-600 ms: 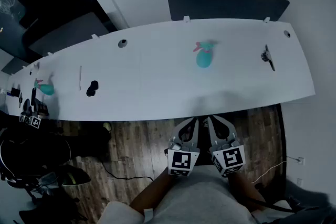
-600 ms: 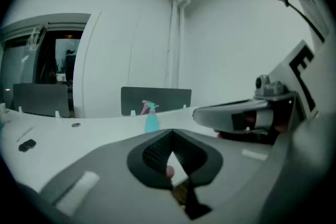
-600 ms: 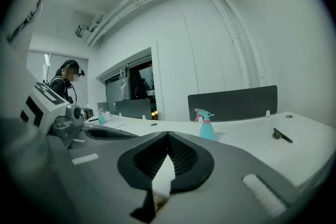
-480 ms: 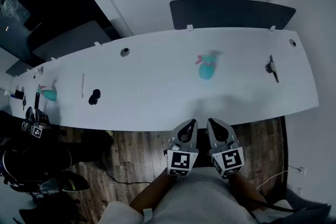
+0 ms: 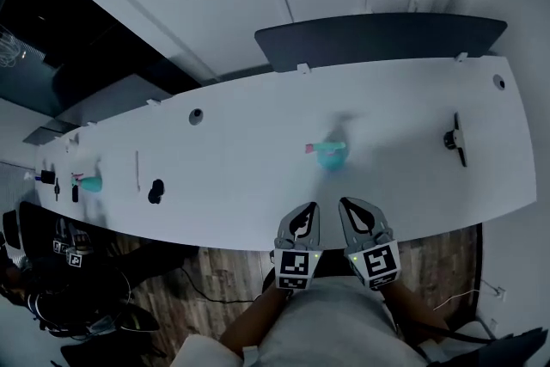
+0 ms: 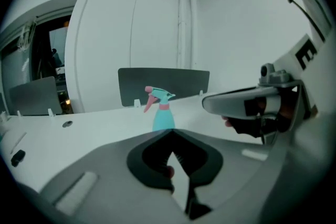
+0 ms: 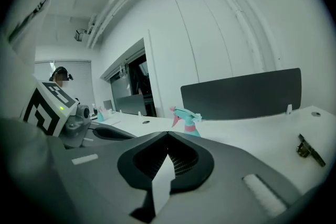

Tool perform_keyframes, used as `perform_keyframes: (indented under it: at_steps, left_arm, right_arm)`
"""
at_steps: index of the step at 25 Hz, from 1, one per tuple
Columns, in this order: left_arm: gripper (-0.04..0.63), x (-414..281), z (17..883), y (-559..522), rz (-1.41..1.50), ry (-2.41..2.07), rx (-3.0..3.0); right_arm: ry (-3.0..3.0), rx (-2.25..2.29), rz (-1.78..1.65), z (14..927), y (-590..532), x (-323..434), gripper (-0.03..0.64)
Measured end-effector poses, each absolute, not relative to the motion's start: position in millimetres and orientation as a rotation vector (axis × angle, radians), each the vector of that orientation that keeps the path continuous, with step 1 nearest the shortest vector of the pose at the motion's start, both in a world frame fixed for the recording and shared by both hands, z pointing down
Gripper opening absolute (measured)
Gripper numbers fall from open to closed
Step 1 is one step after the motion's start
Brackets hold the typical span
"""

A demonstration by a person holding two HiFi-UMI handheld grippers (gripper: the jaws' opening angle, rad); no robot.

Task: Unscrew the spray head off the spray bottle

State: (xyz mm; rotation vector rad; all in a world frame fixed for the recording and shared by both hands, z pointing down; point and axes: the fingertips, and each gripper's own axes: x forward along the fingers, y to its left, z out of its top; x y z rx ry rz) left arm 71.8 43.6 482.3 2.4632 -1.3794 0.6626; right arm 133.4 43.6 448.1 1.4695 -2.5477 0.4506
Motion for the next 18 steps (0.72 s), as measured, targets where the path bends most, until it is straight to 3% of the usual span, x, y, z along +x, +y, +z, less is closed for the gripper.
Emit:
perform_keyframes:
  at_steps: [12,14,18]
  left_arm:
    - [0.01,93,536,-14,0.731,-1.305,2.482]
    - [0.248,99,552,-21,0.756,-1.255,2.495]
    - [0.324,108,576,-45,0.755,-1.207,2.523]
  right_arm:
    - [-2.454,1.515,0.495,468,8,155,0.002]
    - [-2.427,1.527,0.499,466,8,159,0.0]
    - [-2.357,1.52,0.466,464,4,164,0.002]
